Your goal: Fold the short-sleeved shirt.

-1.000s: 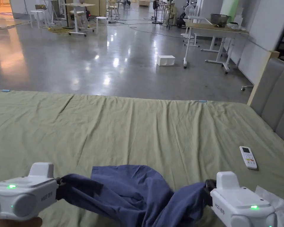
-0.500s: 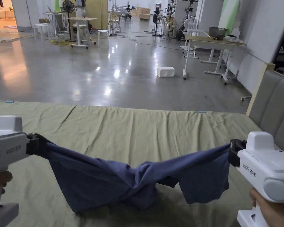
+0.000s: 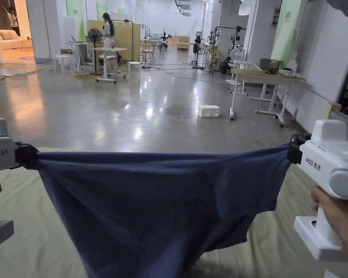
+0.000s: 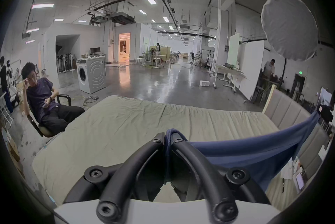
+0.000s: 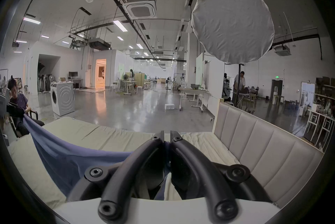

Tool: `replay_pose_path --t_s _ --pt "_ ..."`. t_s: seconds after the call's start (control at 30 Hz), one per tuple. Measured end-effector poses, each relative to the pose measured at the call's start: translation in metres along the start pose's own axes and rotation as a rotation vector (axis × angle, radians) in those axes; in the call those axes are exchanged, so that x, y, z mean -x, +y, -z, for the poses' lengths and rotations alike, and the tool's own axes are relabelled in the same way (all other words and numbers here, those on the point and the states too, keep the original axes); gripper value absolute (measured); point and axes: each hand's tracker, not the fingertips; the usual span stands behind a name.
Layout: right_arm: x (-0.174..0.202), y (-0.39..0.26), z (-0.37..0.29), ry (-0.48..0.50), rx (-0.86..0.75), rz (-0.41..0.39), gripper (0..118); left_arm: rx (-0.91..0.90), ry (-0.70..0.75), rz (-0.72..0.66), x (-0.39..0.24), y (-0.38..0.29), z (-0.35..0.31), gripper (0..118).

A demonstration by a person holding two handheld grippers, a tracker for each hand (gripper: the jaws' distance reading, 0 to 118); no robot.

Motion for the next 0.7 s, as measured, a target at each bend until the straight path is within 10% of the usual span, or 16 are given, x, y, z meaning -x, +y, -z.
replay_pose_path --t_s 0.7 --pt "0.017 0.070 0.112 -0.057 -0.023 -0.071 5 -0.016 0.042 0.040 -0.036 0.093 0.083 6"
